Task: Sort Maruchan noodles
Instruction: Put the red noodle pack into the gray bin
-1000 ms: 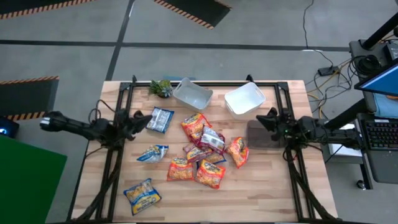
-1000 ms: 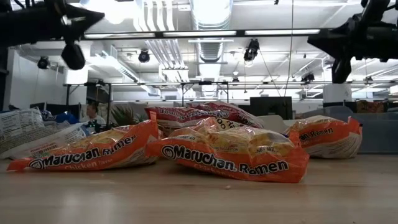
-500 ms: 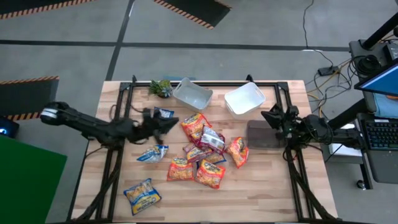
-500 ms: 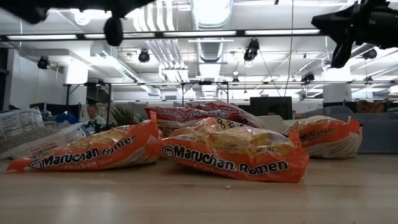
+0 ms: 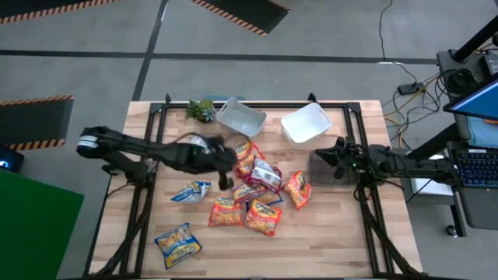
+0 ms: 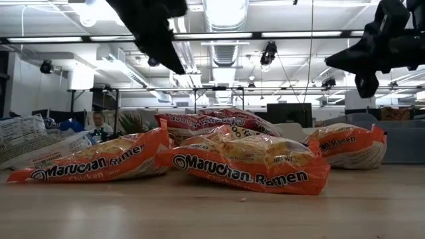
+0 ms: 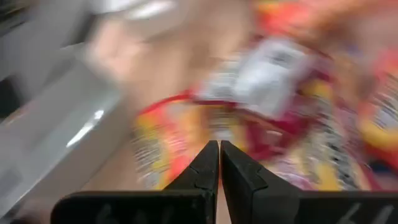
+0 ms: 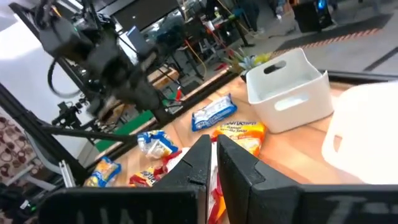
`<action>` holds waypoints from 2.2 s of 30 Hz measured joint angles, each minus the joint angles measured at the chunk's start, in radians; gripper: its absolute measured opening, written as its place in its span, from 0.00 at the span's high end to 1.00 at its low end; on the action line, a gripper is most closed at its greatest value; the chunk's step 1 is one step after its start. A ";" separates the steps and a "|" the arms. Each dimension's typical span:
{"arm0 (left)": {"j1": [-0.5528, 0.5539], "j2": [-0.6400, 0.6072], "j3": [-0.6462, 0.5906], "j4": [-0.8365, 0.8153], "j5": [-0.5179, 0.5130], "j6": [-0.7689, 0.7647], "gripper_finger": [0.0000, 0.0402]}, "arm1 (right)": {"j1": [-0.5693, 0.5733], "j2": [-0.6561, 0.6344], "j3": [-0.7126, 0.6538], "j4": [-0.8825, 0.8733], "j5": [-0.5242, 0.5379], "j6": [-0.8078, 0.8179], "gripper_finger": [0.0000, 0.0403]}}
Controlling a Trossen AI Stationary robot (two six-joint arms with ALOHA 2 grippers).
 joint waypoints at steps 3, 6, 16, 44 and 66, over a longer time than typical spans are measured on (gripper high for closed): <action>0.000 0.074 0.020 0.064 0.096 0.115 1.00 | 0.000 0.000 0.027 0.003 0.001 -0.034 0.96; 0.001 0.147 0.065 0.061 0.105 0.159 1.00 | 0.000 0.000 0.073 0.008 0.000 -0.067 0.96; 0.000 0.348 0.287 0.022 0.297 0.239 1.00 | 0.000 0.013 0.227 0.019 0.000 -0.288 0.96; -0.019 0.627 0.540 -0.057 0.002 0.286 0.48 | 0.000 0.028 0.277 0.031 0.025 -0.480 0.96; -0.003 0.637 0.561 -0.313 -0.032 0.225 0.43 | 0.000 0.040 0.276 -0.052 0.025 -0.435 0.96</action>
